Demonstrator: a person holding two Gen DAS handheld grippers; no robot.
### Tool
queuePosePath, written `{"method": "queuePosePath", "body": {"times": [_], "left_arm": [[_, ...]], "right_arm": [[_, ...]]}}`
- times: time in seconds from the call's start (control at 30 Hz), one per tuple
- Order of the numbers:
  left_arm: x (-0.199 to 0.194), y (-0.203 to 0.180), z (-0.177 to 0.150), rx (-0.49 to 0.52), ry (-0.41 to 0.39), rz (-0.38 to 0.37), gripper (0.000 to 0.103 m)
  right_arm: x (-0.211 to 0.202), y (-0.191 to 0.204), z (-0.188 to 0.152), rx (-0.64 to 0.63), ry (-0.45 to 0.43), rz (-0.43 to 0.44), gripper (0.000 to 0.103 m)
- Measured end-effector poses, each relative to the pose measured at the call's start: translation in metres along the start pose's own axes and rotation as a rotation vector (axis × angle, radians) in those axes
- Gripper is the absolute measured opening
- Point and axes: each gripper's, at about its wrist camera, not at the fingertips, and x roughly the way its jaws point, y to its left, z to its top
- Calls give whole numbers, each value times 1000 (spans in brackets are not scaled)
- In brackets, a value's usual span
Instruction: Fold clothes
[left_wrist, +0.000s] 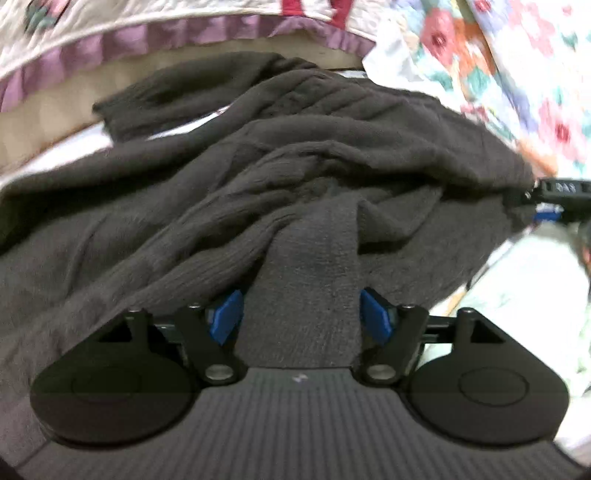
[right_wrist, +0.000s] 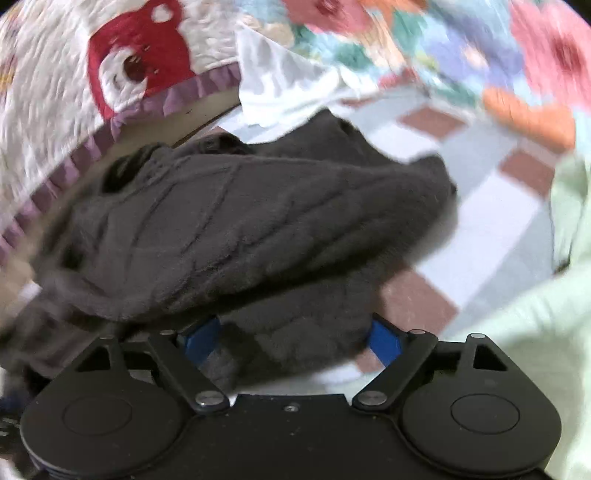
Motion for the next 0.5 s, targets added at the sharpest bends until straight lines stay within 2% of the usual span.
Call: {"method": "queuePosePath", "body": {"times": [0.03, 0.07, 0.1, 0.13, 0.2, 0.27, 0.37, 0.5], "left_arm": [[1, -4, 0, 23, -3, 13, 69], [2, -6, 0, 40, -7, 19, 65], [0, -6, 1, 54, -10, 26, 35], [-1, -7, 3, 67, -12, 35, 11], [-17, 0, 10, 9, -49, 1, 11], [-42, 11, 18, -88, -105, -62, 10], [-84, 19, 27, -171, -175, -131, 9], [-129, 25, 25, -310, -214, -275, 9]], "right_arm": [[-8, 1, 2, -18, -16, -2, 55], [-16, 2, 5, -37, -32, -5, 39], [-24, 3, 7, -55, -48, -7, 16], [-33, 4, 9, -73, -64, -10, 15], [-49, 5, 14, -110, -96, -14, 14], [-65, 7, 18, -146, -129, -19, 13], [-89, 10, 25, -201, -177, -26, 9], [-122, 13, 35, -274, -241, -36, 7]]}}
